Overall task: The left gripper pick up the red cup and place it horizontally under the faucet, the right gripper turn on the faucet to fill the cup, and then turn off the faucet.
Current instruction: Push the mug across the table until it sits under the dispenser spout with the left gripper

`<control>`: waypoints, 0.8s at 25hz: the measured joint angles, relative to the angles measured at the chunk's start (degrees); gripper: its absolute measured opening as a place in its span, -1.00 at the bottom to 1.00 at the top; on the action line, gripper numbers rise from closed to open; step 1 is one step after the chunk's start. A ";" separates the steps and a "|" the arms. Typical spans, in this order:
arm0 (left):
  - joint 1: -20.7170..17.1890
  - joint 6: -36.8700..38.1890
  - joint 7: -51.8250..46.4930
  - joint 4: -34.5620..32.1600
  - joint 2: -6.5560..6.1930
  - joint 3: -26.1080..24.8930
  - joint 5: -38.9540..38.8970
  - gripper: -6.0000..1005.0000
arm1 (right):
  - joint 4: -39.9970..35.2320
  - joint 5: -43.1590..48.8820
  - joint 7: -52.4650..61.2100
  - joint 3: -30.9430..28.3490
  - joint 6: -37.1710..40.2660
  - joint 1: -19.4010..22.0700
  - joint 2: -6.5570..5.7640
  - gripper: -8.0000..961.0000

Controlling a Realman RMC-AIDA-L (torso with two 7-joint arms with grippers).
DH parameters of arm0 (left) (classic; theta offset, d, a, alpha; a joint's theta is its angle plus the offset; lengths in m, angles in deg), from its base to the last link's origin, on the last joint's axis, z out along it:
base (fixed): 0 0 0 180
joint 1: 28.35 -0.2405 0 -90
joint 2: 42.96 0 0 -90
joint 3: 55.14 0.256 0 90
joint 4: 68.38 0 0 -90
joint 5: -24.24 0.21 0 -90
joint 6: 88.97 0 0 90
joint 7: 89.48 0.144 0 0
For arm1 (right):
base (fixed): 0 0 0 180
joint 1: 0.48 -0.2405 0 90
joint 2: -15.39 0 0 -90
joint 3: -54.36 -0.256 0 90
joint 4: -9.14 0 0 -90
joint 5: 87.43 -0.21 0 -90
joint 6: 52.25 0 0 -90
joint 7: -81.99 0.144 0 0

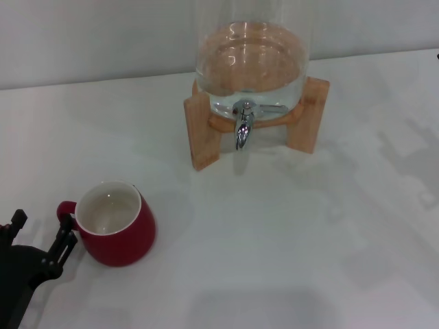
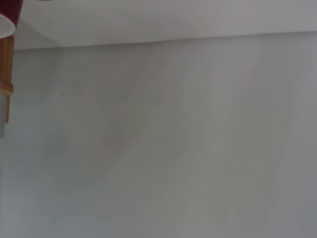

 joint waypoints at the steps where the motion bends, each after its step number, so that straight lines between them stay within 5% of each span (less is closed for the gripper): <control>1: 0.00 -0.02 0.00 0.00 0.00 0.00 0.00 0.59 | 0.00 0.00 0.00 0.00 -0.01 0.02 0.00 0.57; 20: 0.00 -0.04 -0.18 -0.25 -0.09 0.00 0.00 0.59 | -0.09 0.00 0.00 -0.04 0.11 0.06 0.00 0.57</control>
